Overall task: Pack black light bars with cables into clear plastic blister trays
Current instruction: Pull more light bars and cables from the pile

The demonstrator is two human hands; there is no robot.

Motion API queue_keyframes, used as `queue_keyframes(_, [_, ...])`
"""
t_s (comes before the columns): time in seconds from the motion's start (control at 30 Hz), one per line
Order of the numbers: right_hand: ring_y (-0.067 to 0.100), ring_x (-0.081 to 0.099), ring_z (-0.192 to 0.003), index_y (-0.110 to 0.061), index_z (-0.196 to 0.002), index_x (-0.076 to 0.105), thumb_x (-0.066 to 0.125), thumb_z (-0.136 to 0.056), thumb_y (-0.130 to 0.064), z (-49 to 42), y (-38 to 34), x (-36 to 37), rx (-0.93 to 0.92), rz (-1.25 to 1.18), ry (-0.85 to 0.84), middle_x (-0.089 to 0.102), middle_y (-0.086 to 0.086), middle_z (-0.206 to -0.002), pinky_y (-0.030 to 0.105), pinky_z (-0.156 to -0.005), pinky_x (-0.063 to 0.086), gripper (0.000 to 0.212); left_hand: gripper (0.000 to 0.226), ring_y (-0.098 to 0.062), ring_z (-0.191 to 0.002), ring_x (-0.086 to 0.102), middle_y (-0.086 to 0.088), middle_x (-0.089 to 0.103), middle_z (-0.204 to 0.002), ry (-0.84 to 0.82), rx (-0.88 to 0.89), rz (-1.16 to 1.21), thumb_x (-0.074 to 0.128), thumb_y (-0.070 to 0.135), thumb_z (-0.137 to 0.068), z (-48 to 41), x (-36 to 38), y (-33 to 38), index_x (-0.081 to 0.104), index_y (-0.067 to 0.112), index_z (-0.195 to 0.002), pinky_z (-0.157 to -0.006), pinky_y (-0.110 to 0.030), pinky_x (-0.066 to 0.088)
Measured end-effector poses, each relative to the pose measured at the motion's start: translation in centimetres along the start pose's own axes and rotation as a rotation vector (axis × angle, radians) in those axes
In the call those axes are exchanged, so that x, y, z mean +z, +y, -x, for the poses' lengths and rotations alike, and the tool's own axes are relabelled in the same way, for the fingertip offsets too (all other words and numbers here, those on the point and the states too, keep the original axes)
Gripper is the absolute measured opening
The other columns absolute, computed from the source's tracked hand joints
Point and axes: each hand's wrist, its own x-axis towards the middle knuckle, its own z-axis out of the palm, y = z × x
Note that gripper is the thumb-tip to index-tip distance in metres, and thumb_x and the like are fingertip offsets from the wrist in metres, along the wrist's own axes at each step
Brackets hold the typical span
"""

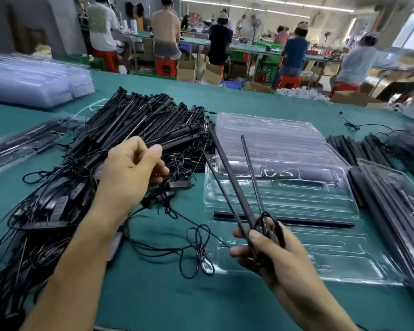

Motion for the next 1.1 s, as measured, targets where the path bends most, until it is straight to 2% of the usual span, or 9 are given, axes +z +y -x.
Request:
queue_keyframes(0.17, [0.017, 0.067, -0.074, -0.026, -0.120, 0.053, 0.055, -0.095, -0.007, -2.1, -0.5, -0.5, -0.140, -0.043, 0.162, 0.074, 0.013, -0.096, 0.022, -0.062, 0.053, 0.032, 0.025, -0.014, -0.052, 0.060, 0.004, 0.058, -0.057, 0.259, -0.125, 0.452, 0.051, 0.004, -0.096, 0.1, -0.7, -1.8, 0.045, 0.023, -0.080, -0.046, -0.027, 0.052])
queue_keyframes(0.23, [0.012, 0.064, -0.070, -0.025, -0.113, 0.057, 0.056, -0.095, -0.007, -3.4, -1.1, -1.6, -0.194, 0.018, 0.224, 0.074, 0.011, -0.094, 0.019, -0.059, 0.050, 0.025, 0.028, -0.013, -0.045, 0.052, 0.002, 0.056, -0.057, 0.255, -0.221, 0.253, 0.050, 0.002, -0.092, 0.2, -1.2, -3.7, 0.045, 0.029, -0.088, -0.039, -0.026, 0.041])
queue_keyframes(0.3, [0.011, 0.062, -0.070, -0.023, -0.116, 0.057, 0.059, -0.095, -0.009, -5.0, -1.5, -2.8, -0.220, 0.109, 0.268, 0.074, 0.008, -0.095, 0.022, -0.067, 0.048, 0.025, 0.024, -0.017, -0.047, 0.048, 0.001, 0.056, -0.060, 0.124, -0.225, -0.257, 0.051, 0.011, -0.092, 0.3, -1.3, -5.8, 0.052, 0.035, -0.092, -0.045, -0.027, 0.036])
queue_keyframes(0.43, [0.011, 0.064, -0.077, -0.027, -0.133, 0.049, 0.064, -0.094, -0.019, -8.2, -2.3, -4.3, -0.212, 0.323, 0.287, 0.070, 0.004, -0.105, 0.029, -0.072, 0.048, 0.042, 0.018, -0.024, -0.070, 0.061, 0.003, 0.065, -0.076, -0.029, -0.137, -0.798, 0.051, 0.039, -0.097, 1.0, -0.5, -7.0, 0.067, 0.034, -0.093, -0.057, -0.033, 0.045])
queue_keyframes(0.63, [0.019, 0.059, -0.075, -0.025, -0.103, 0.059, 0.064, -0.091, -0.012, -12.2, -3.7, -5.2, -0.209, 0.454, 0.271, 0.067, 0.011, -0.097, 0.031, -0.069, 0.048, 0.018, 0.041, -0.008, -0.092, 0.048, 0.018, 0.048, -0.096, -0.348, -0.090, -1.058, 0.046, 0.083, -0.078, 1.0, 0.0, -6.7, 0.069, 0.050, -0.089, -0.069, -0.031, 0.039])
queue_keyframes(0.77, [0.026, 0.059, -0.079, -0.020, -0.094, 0.060, 0.068, -0.089, -0.018, -13.8, -3.8, -5.6, -0.211, 0.588, 0.298, 0.064, 0.007, -0.088, 0.039, -0.074, 0.049, 0.009, 0.031, -0.007, -0.107, 0.041, 0.022, 0.045, -0.112, -0.519, 0.105, -1.105, 0.052, 0.069, -0.086, 1.2, -0.5, -6.4, 0.069, 0.044, -0.097, -0.086, -0.034, 0.045])
queue_keyframes(0.9, [0.030, 0.062, -0.105, -0.022, -0.131, 0.052, 0.067, -0.091, -0.026, -14.5, -4.7, -5.0, -0.184, 0.608, 0.354, 0.061, 0.007, -0.117, 0.049, -0.097, 0.049, 0.043, 0.019, -0.007, -0.094, 0.052, 0.018, 0.052, -0.093, -0.582, 0.011, -1.041, 0.052, 0.056, -0.094, 1.1, -1.0, -6.6, 0.062, 0.040, -0.093, -0.079, -0.032, 0.046])
queue_keyframes(0.97, [0.028, 0.059, -0.112, -0.024, -0.139, 0.045, 0.065, -0.091, -0.031, -14.4, -5.2, -4.5, -0.205, 0.631, 0.378, 0.058, -0.005, -0.111, 0.042, -0.093, 0.049, 0.052, 0.019, -0.007, -0.093, 0.051, 0.016, 0.053, -0.092, -0.574, 0.006, -1.002, 0.051, 0.051, -0.096, 1.3, -1.0, -7.1, 0.062, 0.037, -0.093, -0.079, -0.032, 0.046])
queue_keyframes(1.1, [0.027, 0.042, -0.129, -0.021, -0.136, 0.045, 0.064, -0.086, -0.041, -12.3, -4.5, -1.7, -0.431, 1.151, 0.600, 0.048, 0.002, -0.136, 0.044, -0.101, 0.034, 0.057, 0.020, -0.008, -0.081, 0.055, 0.015, 0.056, -0.082, -0.385, 0.072, -0.899, 0.043, 0.043, -0.100, 1.7, -0.8, -7.6, 0.051, 0.033, -0.085, -0.064, -0.031, 0.042])
